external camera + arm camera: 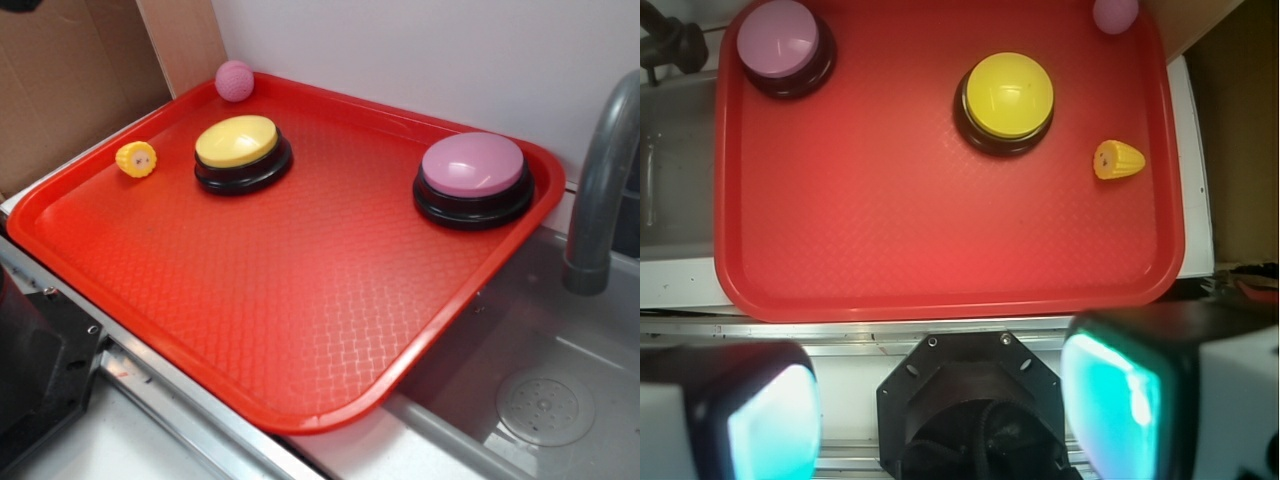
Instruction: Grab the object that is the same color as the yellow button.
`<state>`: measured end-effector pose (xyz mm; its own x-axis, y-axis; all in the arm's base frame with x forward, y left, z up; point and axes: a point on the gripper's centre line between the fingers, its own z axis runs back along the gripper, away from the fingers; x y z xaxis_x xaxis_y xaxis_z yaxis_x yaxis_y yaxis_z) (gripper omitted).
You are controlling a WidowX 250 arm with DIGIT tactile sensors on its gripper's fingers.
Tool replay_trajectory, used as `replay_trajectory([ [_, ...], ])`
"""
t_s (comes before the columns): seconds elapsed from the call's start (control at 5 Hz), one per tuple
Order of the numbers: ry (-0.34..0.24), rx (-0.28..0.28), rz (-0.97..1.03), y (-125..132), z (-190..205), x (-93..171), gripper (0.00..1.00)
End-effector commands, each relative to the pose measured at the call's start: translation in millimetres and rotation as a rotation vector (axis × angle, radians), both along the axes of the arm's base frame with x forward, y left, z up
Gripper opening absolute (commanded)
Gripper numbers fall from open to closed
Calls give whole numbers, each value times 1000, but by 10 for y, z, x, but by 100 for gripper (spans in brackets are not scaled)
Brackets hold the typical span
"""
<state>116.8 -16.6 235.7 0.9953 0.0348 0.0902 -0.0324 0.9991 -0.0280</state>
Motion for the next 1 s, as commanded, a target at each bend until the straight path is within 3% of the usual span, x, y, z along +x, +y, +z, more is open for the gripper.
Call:
replay_trajectory([
  [0.0, 0, 0, 0, 0, 0, 0, 100],
  [0.2, 16, -57, 223, 247, -132, 106, 100],
  [0.4, 3, -74, 433, 430, -350, 255, 100],
  [0.8, -21, -58, 861, 994, -846, 576, 100],
])
